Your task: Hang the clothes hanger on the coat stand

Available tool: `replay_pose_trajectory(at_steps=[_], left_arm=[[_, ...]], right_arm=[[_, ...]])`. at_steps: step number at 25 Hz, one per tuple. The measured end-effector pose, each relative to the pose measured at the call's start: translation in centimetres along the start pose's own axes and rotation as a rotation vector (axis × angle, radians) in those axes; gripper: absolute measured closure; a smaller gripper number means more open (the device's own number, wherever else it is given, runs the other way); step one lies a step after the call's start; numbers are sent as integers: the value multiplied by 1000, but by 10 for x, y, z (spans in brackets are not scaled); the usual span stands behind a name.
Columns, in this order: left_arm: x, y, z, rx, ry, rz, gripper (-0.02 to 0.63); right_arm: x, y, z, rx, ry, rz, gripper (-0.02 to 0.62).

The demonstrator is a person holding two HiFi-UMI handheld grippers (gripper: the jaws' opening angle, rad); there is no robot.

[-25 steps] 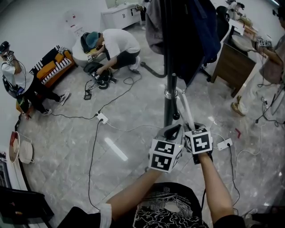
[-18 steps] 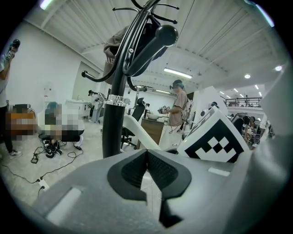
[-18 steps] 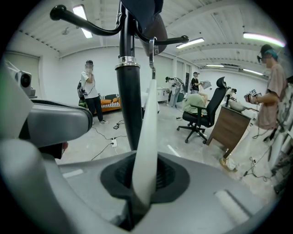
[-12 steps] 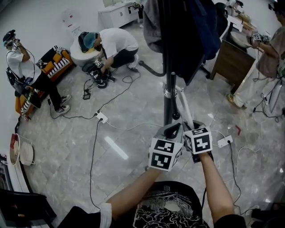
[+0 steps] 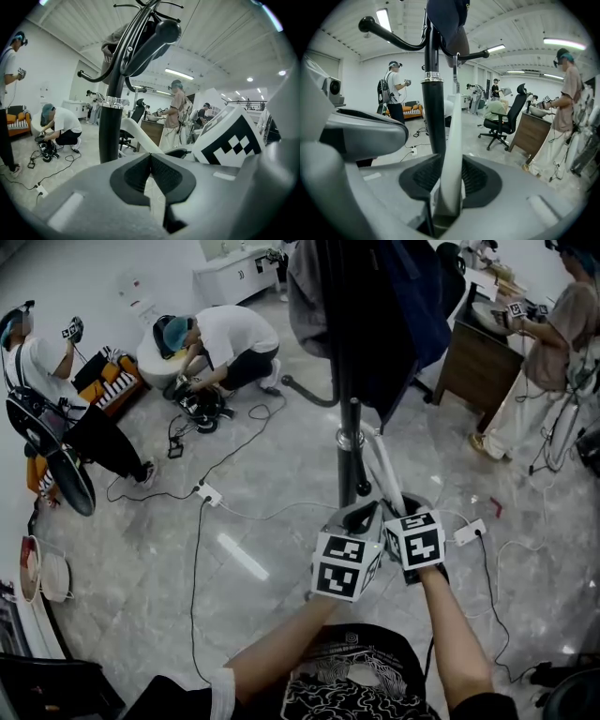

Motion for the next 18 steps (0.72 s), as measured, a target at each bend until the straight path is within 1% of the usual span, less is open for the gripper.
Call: replay_pose_trajectory(at_steps=[4, 9, 14, 18], left_arm=[[2, -3, -2, -9, 3, 3, 600], [3, -8, -8, -26, 11, 3, 600], [5, -10, -18, -54, 15, 8, 600], [8, -14, -31, -70, 16, 0, 600]], right_arm=[[5, -10, 0, -23, 11, -18, 480], [10, -27, -5, -76, 17, -66, 480], [18, -51, -8, -123, 47, -111, 480], [20, -74, -7, -136, 71, -131, 480]])
Point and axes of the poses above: the fingertips, and each gripper's own axes: y forward along the fingers, z to its left, x out of its top, the point moved 3 cm from there along -y, backward along the fingers, and after that the axes turned 7 degrees about -z, right-handed, at the moved point
